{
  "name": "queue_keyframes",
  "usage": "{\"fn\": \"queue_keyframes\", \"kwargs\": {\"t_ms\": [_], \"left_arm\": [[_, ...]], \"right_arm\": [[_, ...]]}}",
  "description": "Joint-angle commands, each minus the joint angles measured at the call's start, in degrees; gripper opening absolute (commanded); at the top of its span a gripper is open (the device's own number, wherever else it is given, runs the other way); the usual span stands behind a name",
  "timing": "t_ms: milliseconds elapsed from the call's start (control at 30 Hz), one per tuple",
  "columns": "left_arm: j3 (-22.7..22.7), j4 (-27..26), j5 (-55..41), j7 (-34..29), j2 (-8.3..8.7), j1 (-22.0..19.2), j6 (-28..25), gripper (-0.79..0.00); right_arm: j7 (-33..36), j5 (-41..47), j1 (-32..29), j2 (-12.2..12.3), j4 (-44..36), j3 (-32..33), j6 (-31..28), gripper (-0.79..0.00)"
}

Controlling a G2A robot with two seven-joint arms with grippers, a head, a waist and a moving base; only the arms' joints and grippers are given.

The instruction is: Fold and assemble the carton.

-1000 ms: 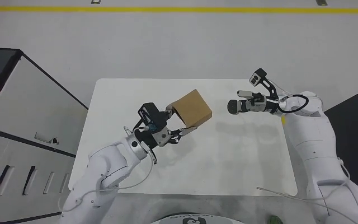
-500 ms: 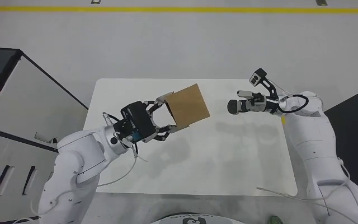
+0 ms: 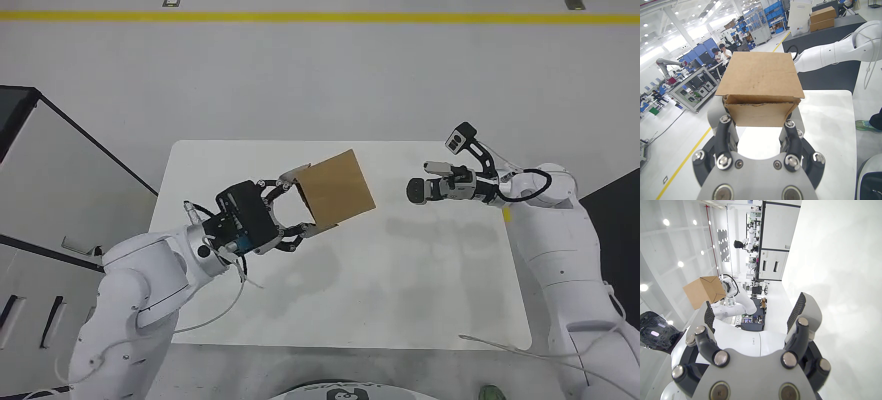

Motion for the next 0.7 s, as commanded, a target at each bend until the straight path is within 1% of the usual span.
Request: {"fn": "queue_keyframes", "kwargs": {"t_ms": [0,100,133,200,333,433,667], "left_arm": [[0.0,-0.02,0.03,0.07,0.0,-0.04,0.19,-0.785],[-1.5,-1.03,-0.81,2.14,0.24,-0.11,-1.18,-0.785],[-2.6,-1.67,-1.4,3.07,0.43,-0.25,-2.93,-0.785],[-4.31,-2.01,-2.96,4.1,0.67,-0.99,-4.72,-0.785],[-6.22,-2.01,-5.76,5.36,1.1,-4.47,-8.44,-0.785],[-6.22,-2.01,-8.01,3.55,1.55,-6.54,-11.97,-0.785],[-6.25,-2.01,-8.2,3.37,1.6,-6.78,-12.23,-0.785]], "right_arm": [[0.0,0.0,0.0,0.0,0.0,0.0,0.0,0.0],[0.0,0.0,0.0,0.0,0.0,0.0,0.0,0.0],[0.0,0.0,0.0,0.0,0.0,0.0,0.0,0.0],[0.0,0.0,0.0,0.0,0.0,0.0,0.0,0.0],[0.0,0.0,0.0,0.0,0.0,0.0,0.0,0.0],[0.0,0.0,0.0,0.0,0.0,0.0,0.0,0.0],[0.0,0.0,0.0,0.0,0.0,0.0,0.0,0.0]]}}
